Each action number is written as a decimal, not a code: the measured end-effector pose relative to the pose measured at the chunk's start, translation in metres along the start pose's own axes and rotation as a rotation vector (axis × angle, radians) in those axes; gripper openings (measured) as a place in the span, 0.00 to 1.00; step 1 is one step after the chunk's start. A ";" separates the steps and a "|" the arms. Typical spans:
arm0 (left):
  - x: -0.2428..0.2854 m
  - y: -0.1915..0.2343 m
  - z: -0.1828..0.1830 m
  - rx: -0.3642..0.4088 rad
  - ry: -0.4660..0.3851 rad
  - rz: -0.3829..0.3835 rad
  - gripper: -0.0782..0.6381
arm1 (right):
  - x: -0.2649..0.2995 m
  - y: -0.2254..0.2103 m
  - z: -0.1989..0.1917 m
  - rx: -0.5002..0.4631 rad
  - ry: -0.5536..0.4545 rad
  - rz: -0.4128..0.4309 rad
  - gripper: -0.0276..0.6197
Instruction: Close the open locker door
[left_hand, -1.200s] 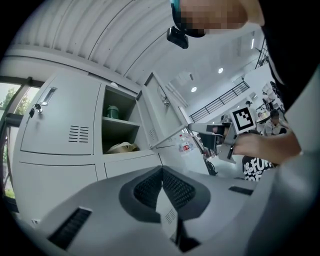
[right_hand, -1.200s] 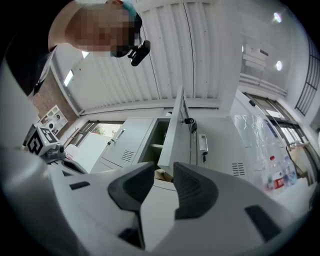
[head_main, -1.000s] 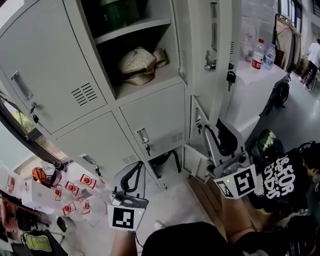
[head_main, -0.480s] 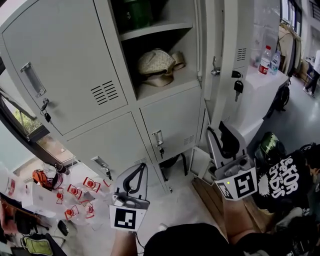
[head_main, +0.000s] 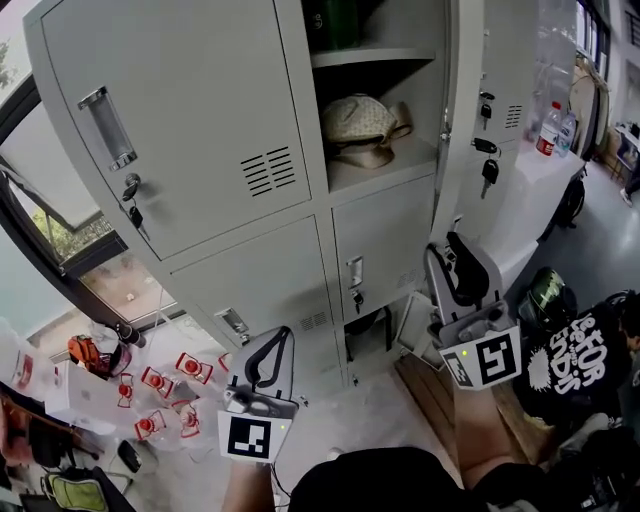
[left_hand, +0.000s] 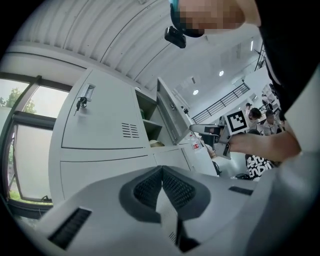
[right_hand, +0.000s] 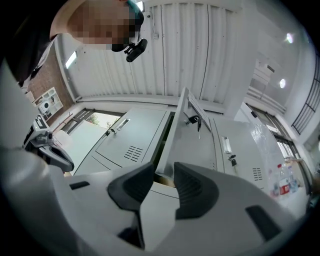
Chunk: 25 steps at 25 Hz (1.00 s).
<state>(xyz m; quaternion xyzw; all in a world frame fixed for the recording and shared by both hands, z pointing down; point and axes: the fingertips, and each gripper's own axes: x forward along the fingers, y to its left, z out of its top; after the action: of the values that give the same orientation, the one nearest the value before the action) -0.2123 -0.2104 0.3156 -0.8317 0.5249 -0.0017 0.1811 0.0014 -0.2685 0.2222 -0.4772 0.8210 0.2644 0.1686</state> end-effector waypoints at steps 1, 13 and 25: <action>-0.004 0.006 -0.002 0.013 0.003 0.002 0.14 | 0.004 0.004 -0.001 -0.002 0.003 -0.004 0.23; -0.034 0.054 -0.022 0.087 0.049 0.000 0.14 | 0.059 0.045 -0.016 -0.004 0.022 0.024 0.23; -0.018 0.093 -0.039 0.018 0.079 0.194 0.14 | 0.119 0.061 -0.051 0.063 -0.023 0.160 0.23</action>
<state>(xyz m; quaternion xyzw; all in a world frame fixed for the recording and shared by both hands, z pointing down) -0.3094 -0.2417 0.3274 -0.7745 0.6097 -0.0216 0.1673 -0.1113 -0.3568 0.2169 -0.4015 0.8624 0.2563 0.1712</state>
